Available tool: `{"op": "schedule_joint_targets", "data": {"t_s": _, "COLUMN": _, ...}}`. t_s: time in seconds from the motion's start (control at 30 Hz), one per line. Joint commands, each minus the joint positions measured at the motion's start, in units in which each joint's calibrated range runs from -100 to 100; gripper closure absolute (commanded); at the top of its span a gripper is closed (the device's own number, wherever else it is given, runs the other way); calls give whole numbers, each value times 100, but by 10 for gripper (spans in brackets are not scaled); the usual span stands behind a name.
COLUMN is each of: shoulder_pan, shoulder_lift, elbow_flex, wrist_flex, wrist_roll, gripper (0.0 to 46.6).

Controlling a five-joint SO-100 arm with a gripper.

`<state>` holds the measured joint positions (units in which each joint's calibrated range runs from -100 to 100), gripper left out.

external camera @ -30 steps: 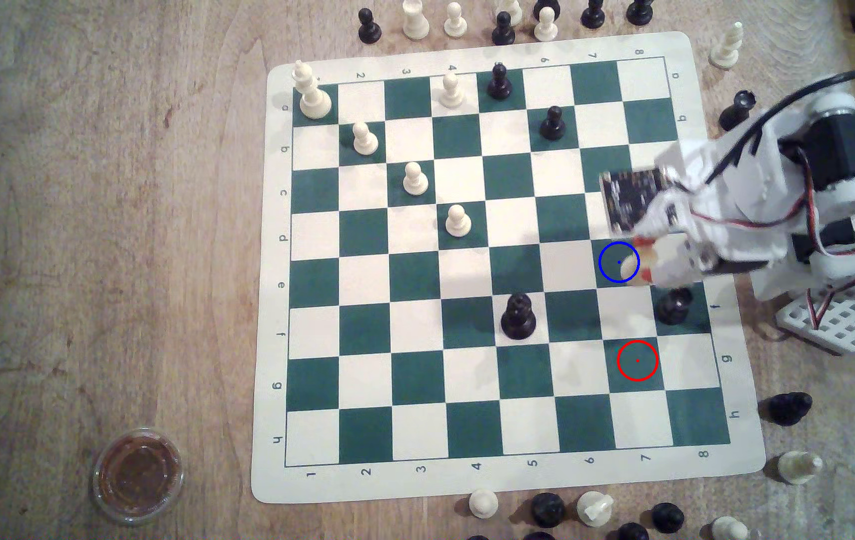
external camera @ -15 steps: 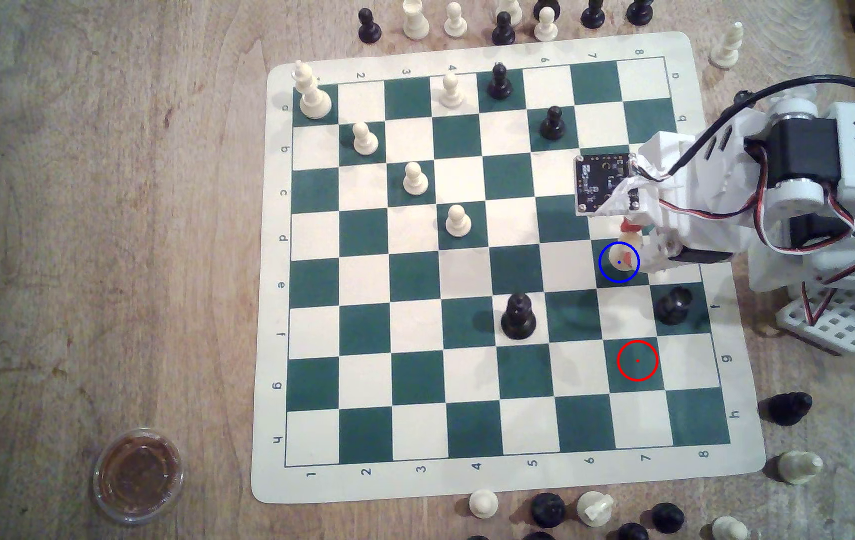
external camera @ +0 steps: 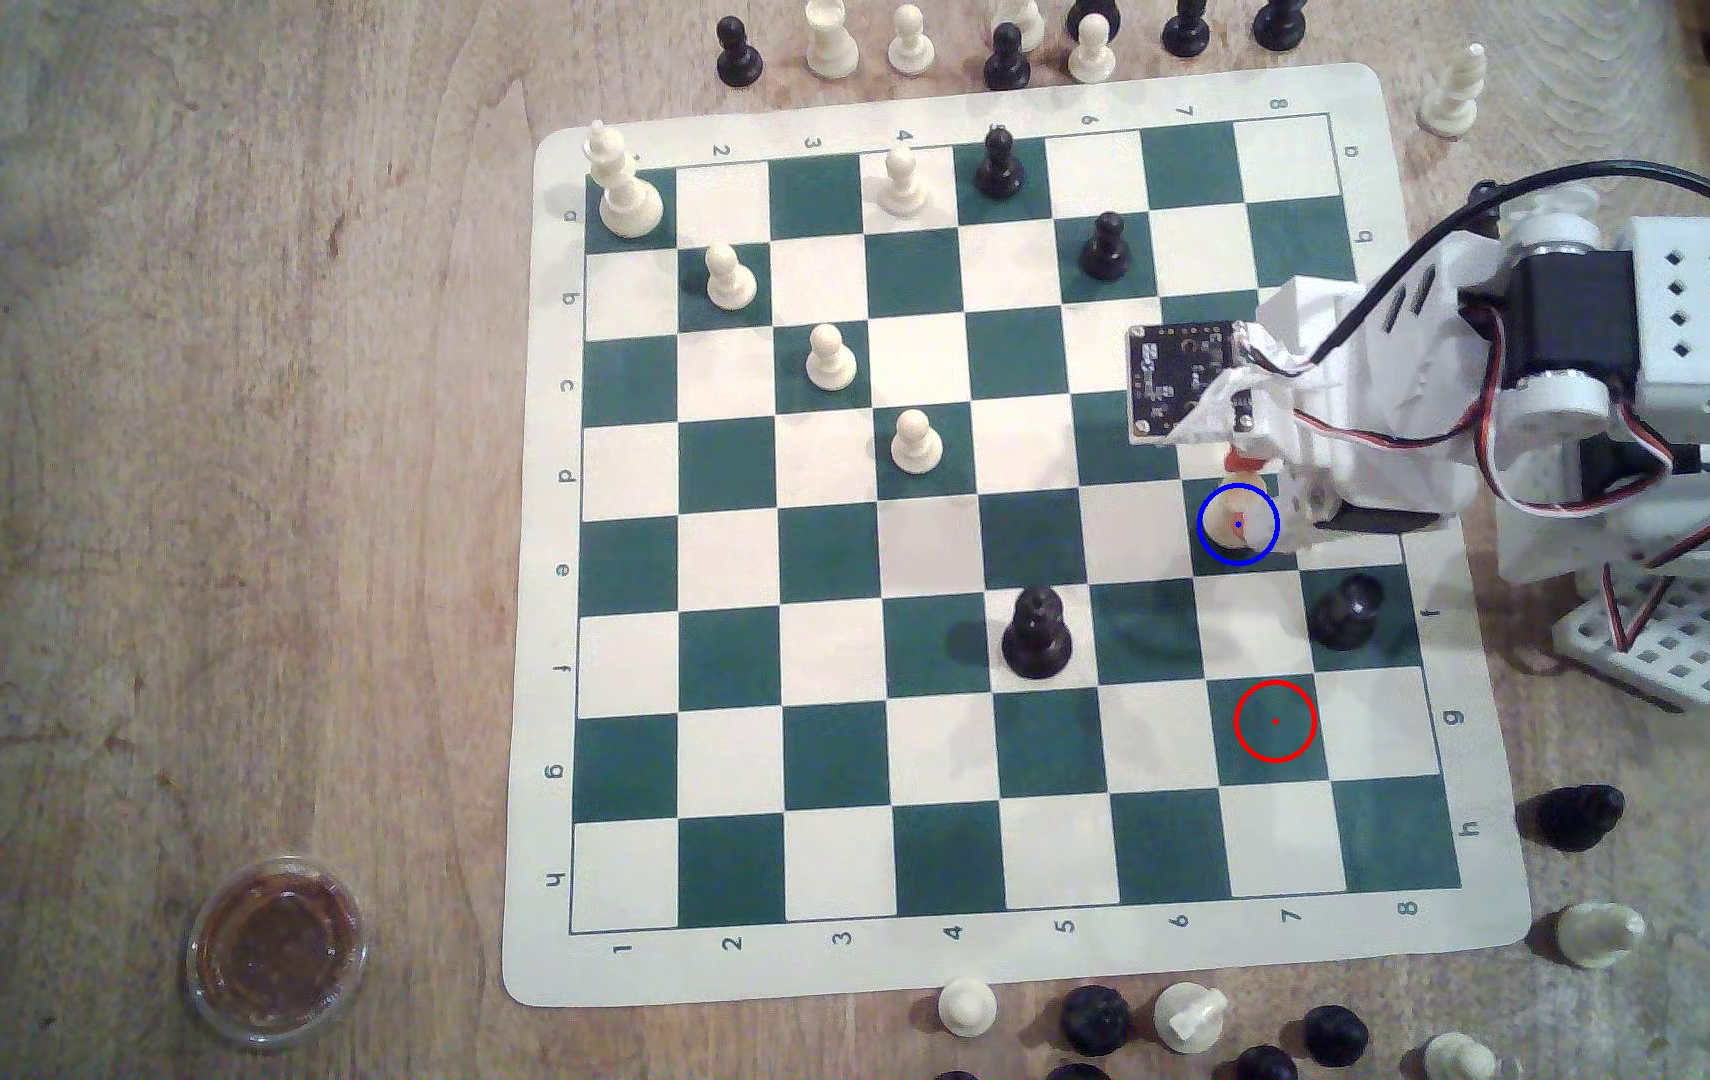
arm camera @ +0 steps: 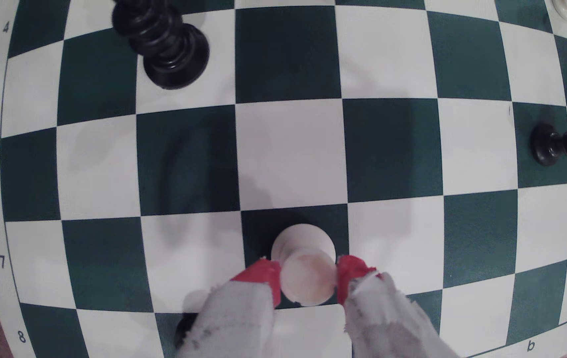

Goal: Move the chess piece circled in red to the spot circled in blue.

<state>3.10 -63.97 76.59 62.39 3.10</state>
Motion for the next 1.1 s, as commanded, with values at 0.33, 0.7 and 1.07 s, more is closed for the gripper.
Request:
{"op": "schedule_joint_targets", "data": {"t_s": 0.33, "shoulder_pan": -48, "shoulder_lift": 90, "elbow_flex": -16, "wrist_flex": -64, "wrist_roll": -29, "gripper": 464}}
{"op": "schedule_joint_targets", "data": {"t_s": 0.7, "shoulder_pan": -40, "shoulder_lift": 158, "elbow_flex": 2, "wrist_flex": -72, "wrist_roll": -15, "gripper": 413}}
{"op": "schedule_joint_targets", "data": {"t_s": 1.07, "shoulder_pan": -24, "shoulder_lift": -411, "elbow_flex": -352, "wrist_flex": 722, "wrist_roll": 0, "gripper": 271}}
